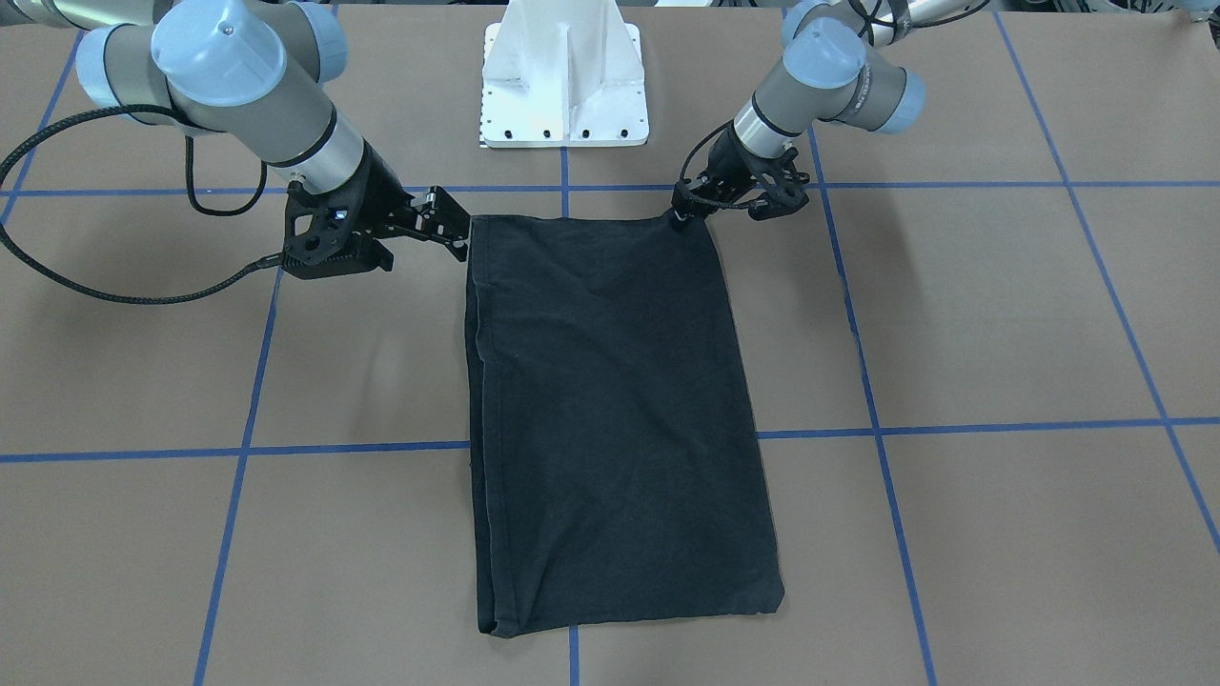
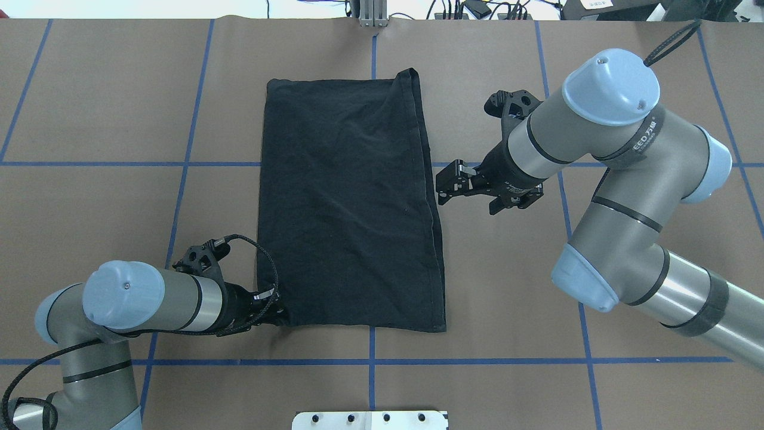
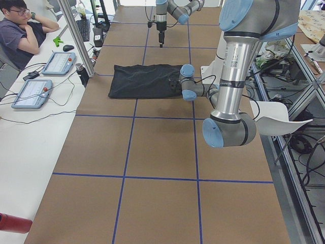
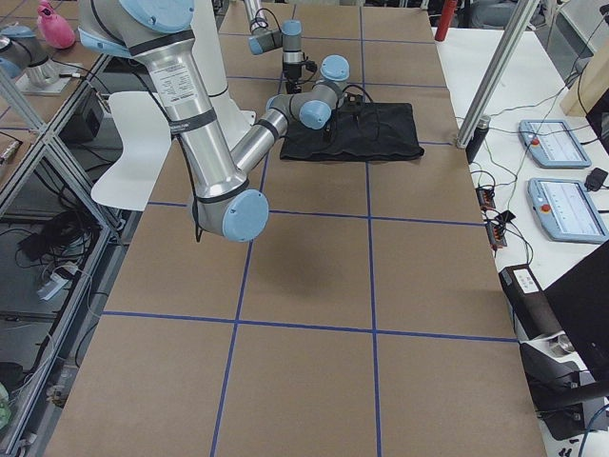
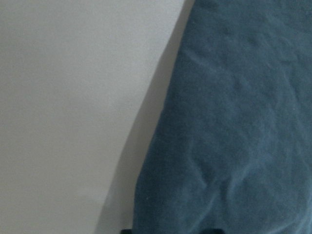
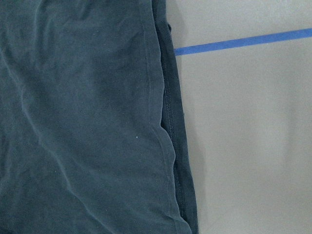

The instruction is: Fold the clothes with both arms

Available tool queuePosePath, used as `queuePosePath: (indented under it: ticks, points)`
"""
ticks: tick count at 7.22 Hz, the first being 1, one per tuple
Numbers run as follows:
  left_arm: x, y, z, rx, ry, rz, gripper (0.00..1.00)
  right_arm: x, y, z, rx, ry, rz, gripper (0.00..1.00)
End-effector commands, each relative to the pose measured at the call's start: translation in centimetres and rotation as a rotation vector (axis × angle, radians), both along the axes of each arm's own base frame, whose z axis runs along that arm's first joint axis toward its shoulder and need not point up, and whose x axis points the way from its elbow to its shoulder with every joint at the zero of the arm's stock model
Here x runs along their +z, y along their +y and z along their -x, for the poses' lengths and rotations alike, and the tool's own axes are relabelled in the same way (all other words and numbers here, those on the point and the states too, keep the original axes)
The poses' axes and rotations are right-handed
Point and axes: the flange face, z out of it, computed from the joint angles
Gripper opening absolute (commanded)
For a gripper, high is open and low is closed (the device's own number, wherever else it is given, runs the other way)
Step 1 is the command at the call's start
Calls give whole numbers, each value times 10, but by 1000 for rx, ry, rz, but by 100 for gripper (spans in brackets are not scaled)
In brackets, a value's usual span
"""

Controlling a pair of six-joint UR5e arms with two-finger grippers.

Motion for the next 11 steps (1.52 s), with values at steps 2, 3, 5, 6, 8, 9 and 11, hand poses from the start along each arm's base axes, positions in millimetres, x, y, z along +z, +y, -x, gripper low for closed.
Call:
queuePosePath:
  ticks: [2,3,5,6,8,9,11]
  points:
    - [-23,3,12,8,23,5,0,1,16,12,-19,1,24,100]
    - [-31,4,17,8,19,8,0,4,38,37,-19,20,66,100]
    - [-36,7,19,18,15,12,0,17,86,90,-30,108,76,100]
    - [-36,6,18,16,13,14,0,23,105,109,-46,199,94,100]
    - [-36,7,18,18,13,14,0,24,126,129,-66,255,85,100]
    - [-36,7,18,18,13,14,0,21,124,141,-74,258,74,100]
    - [-34,7,17,18,10,15,0,14,112,168,-71,278,76,100]
